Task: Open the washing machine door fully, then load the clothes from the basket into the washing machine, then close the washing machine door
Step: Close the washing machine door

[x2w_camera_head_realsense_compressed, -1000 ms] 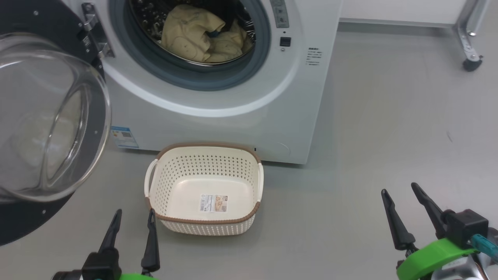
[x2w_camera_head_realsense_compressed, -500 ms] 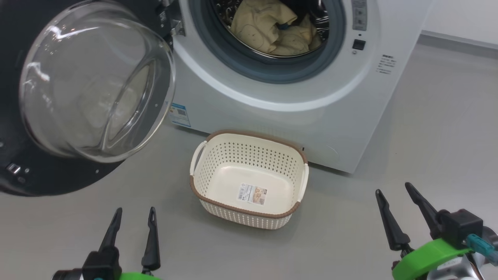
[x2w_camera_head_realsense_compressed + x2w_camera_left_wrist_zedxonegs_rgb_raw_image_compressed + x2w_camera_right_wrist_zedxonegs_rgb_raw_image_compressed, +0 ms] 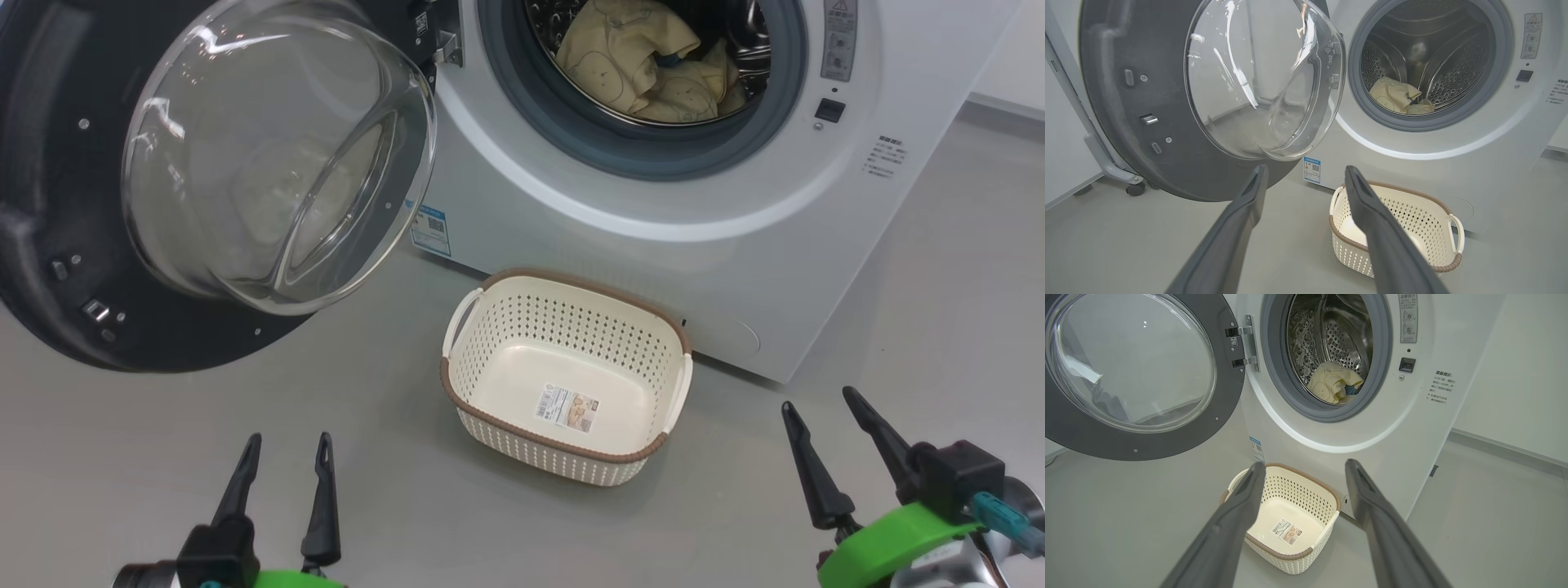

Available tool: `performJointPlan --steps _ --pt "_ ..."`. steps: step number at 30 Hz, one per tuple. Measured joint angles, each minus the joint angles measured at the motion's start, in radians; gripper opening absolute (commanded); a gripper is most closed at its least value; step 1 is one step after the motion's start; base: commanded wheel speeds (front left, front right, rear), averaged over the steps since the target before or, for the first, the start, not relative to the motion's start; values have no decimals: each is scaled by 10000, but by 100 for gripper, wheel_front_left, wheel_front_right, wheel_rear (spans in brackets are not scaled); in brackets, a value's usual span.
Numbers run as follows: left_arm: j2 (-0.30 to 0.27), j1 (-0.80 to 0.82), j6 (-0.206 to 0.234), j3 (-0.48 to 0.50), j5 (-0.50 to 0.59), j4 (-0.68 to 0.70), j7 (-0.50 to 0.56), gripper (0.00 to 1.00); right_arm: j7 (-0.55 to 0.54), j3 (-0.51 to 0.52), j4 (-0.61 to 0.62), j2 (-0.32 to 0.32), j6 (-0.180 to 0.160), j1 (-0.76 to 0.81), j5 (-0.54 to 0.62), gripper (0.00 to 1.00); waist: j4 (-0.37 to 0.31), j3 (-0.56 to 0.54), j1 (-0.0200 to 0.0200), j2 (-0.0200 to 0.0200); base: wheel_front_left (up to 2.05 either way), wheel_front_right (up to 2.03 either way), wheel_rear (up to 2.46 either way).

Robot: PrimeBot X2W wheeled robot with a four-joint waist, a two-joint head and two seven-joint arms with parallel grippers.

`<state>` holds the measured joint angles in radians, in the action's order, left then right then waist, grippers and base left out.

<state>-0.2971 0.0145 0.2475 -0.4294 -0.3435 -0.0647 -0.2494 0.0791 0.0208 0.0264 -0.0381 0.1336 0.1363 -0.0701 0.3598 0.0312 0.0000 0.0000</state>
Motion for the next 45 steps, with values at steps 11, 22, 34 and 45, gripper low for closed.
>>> performJointPlan --steps 11,22,34,45 --pt "102 0 -21 113 -322 46 -12 50 2 -35 -54 0 0 6 0 100 -3 -190 -1 0 0 0 0" --pt "148 -8 -370 525 -520 504 -13 0 0 8 19 0 0 14 -2 100 -9 -162 -1 0 0 0 0" --pt "389 115 -1778 1801 -2161 1653 -17 0 -111 125 134 0 0 14 17 100 219 -26 -1 0 0 0 0" --pt "-176 1411 -3133 3937 -5438 1678 416 0 -268 121 284 0 0 10 198 100 280 118 0 0 0 0 0"
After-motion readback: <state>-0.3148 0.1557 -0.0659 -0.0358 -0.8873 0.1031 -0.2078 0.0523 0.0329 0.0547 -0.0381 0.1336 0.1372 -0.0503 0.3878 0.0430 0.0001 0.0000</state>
